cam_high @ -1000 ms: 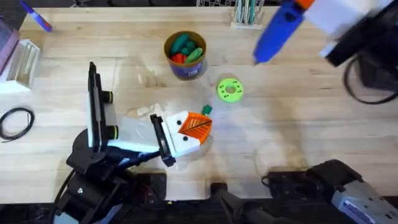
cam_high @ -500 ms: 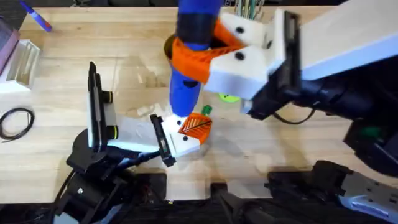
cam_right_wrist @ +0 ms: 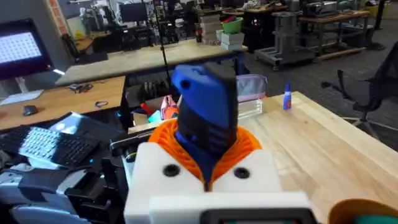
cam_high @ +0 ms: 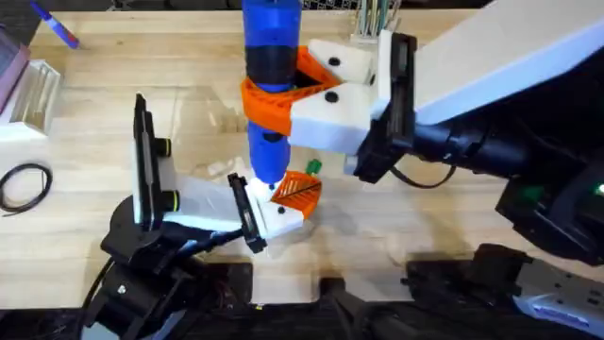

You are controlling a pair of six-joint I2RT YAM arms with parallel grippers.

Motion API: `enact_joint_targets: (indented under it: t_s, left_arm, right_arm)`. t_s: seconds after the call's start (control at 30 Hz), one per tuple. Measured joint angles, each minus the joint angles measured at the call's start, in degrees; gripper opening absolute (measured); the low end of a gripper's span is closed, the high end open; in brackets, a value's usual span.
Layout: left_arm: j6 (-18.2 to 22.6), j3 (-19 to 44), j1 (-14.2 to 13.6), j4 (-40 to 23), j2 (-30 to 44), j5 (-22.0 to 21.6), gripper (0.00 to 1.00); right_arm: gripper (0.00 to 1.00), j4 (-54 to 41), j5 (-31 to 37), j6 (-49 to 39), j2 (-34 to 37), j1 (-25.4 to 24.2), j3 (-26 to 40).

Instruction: Pick up the gripper from the table and insert it into the empty holder that is missing its gripper. Then pick up a screw, insert it into the mounting hole, and use the screwdriver to tighten it. Finally, clean up the table by picking up the vegetable and placing it into the bucket.

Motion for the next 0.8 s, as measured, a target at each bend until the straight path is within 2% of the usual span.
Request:
enact_joint_targets:
  t_s: [0.8]
  left_arm:
    - [0.00,0.00,0.00,-0.02,0.02,0.00,0.004]
  right_arm:
    - [0.021,-0.63,0.02,0.20,2.12,0.00,0.00]
